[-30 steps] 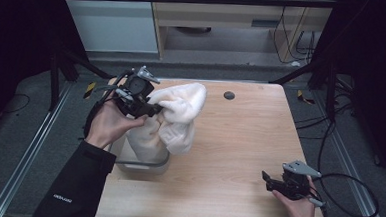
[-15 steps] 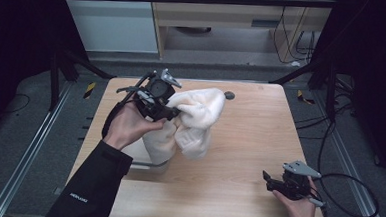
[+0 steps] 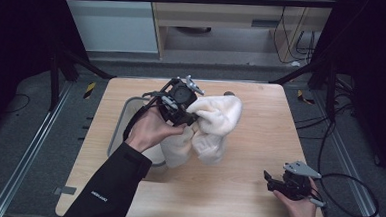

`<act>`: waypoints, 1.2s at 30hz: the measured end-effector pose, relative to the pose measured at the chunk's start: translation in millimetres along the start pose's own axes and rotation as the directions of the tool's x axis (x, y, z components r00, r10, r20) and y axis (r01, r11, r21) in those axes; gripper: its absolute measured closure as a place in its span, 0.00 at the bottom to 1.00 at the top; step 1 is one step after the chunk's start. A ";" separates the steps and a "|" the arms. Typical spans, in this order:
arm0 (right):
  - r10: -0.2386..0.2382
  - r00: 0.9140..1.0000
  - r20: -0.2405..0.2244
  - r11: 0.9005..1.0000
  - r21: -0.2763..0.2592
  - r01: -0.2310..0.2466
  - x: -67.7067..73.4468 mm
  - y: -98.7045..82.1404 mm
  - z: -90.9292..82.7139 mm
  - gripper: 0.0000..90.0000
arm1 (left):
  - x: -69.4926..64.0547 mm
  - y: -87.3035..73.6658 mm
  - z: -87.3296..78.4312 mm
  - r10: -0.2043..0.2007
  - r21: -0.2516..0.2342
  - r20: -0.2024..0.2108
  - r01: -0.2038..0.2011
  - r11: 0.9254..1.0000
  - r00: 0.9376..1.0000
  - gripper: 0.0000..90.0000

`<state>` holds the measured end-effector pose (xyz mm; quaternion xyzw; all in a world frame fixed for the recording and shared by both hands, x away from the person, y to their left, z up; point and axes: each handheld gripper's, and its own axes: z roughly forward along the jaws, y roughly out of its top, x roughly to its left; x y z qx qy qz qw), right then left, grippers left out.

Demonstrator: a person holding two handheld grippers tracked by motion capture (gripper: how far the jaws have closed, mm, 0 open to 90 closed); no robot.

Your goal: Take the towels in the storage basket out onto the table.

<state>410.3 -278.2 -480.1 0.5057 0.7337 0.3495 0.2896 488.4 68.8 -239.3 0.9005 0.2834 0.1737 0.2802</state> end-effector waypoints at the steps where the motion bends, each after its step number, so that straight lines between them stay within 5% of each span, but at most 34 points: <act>1: 0.003 1.000 0.000 1.000 0.002 -0.003 0.1 0.2 -0.4 0.21 | -3.3 1.9 4.8 0.006 -0.004 0.002 -0.006 1.000 1.000 0.80; 20: 0.003 1.000 0.023 1.000 0.011 -0.004 -1.8 -0.1 -0.1 0.20 | -26.8 8.3 56.6 0.051 0.027 0.055 -0.053 0.998 0.997 0.79; 36: 0.022 0.999 0.025 1.000 0.012 -0.022 -6.2 -3.0 0.3 0.20 | -35.7 -7.0 112.6 0.045 0.076 0.084 -0.051 0.996 0.995 0.78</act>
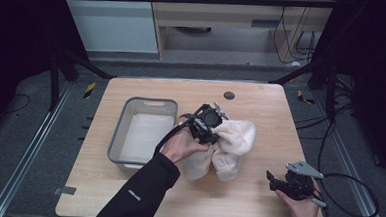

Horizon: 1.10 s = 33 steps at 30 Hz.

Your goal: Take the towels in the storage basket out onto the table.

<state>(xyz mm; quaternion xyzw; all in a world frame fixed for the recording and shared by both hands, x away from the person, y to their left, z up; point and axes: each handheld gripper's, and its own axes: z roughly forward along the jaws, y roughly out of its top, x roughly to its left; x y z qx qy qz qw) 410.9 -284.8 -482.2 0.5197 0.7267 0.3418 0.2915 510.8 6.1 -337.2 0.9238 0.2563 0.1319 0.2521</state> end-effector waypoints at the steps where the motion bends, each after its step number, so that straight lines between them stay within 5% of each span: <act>1: 0.001 1.000 -0.002 1.000 0.000 -0.001 -0.2 -0.2 0.0 0.20 | 0.4 -1.7 6.6 -0.001 0.005 0.006 0.001 1.000 1.000 0.77; 20: -0.005 1.000 -0.006 1.000 0.006 0.006 0.9 -1.0 1.3 0.20 | -6.9 -21.7 61.6 -0.020 0.017 0.037 0.020 1.000 0.999 0.66; 33: -0.003 1.000 -0.005 1.000 0.004 0.003 0.0 -1.6 1.1 0.19 | -9.3 -26.7 54.8 -0.013 -0.018 0.034 0.014 1.000 0.999 0.33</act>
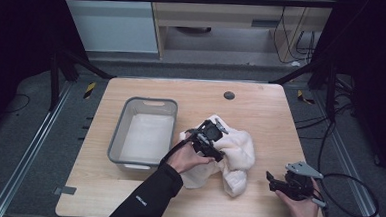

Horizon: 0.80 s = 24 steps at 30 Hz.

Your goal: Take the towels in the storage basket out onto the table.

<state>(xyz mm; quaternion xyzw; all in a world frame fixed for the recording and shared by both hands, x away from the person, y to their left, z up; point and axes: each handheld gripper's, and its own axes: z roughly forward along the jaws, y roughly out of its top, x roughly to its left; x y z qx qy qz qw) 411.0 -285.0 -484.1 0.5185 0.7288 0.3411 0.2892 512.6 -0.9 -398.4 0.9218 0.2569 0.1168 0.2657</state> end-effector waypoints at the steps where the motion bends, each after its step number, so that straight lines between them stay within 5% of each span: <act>1: 0.000 1.000 0.000 1.000 0.000 0.000 0.0 0.0 0.0 0.19 | 0.0 -0.1 -2.6 0.007 -0.001 -0.003 -0.007 1.000 1.000 0.33; 11: 0.005 1.000 0.000 1.000 -0.002 -0.005 -1.1 -0.3 -0.2 0.18 | 5.6 -6.1 -42.0 -0.024 -0.126 0.014 0.025 0.992 1.000 0.26; 17: 0.014 1.000 0.000 1.000 -0.003 -0.014 -1.2 -0.4 -0.4 0.18 | 10.2 -14.3 -63.4 -0.037 -0.174 -0.016 0.033 0.984 0.999 0.25; 21: 0.018 1.000 0.000 1.000 -0.003 -0.018 -1.4 -0.6 -0.6 0.17 | 13.3 -24.3 -75.2 -0.052 -0.213 -0.023 0.046 0.976 0.998 0.25; 24: 0.020 1.000 -0.002 1.000 -0.004 -0.020 -1.5 -0.6 -0.2 0.17 | 18.7 -36.6 -87.5 -0.082 -0.273 -0.042 0.068 0.960 0.996 0.25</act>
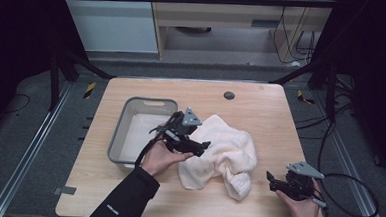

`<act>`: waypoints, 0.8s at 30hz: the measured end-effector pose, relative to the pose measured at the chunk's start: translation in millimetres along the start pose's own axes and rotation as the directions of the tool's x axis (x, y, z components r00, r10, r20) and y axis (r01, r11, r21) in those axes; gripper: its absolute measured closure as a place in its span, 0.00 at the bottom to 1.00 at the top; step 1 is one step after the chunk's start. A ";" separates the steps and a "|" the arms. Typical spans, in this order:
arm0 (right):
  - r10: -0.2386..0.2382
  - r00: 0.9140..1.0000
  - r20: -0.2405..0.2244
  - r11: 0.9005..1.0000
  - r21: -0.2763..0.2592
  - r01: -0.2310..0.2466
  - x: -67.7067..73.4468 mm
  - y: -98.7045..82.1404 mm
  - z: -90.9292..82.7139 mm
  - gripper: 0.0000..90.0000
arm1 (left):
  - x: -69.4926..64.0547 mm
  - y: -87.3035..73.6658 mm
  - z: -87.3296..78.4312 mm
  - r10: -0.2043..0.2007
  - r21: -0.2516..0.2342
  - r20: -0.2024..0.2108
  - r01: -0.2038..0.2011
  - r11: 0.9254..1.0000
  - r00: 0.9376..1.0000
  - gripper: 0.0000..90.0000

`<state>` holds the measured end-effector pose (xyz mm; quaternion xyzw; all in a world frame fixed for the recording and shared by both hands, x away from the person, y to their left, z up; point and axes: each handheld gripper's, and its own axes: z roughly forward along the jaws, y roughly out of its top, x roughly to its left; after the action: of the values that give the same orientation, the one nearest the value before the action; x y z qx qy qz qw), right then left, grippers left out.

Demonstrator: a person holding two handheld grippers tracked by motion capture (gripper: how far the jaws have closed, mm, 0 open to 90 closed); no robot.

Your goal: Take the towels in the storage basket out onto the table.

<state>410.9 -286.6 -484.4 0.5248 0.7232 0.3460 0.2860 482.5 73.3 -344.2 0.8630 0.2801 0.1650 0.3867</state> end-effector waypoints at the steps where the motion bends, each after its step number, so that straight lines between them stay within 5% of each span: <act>1: 0.000 1.000 0.000 1.000 0.000 0.000 0.0 0.0 0.0 0.17 | 0.0 0.0 0.0 0.000 0.000 0.000 0.000 1.000 1.000 0.25; 9: 0.010 1.000 -0.001 1.000 -0.005 -0.010 -0.5 -0.2 -0.5 0.16 | 15.2 -26.8 -27.8 -0.068 -0.085 -0.043 0.064 0.994 0.997 0.25; 15: 0.011 1.000 0.001 1.000 -0.003 -0.011 0.1 -0.3 -0.6 0.16 | 28.8 -54.7 -47.1 -0.132 -0.151 -0.078 0.119 0.981 0.988 0.25; 24: 0.009 1.000 0.001 1.000 -0.006 -0.009 0.1 -1.1 -0.6 0.15 | 45.5 -97.1 -81.0 -0.227 -0.256 -0.148 0.184 0.949 0.963 0.26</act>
<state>409.8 -286.9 -485.0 0.5275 0.7196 0.3490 0.2865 443.2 200.6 -362.5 0.7579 0.3796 0.2319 0.4772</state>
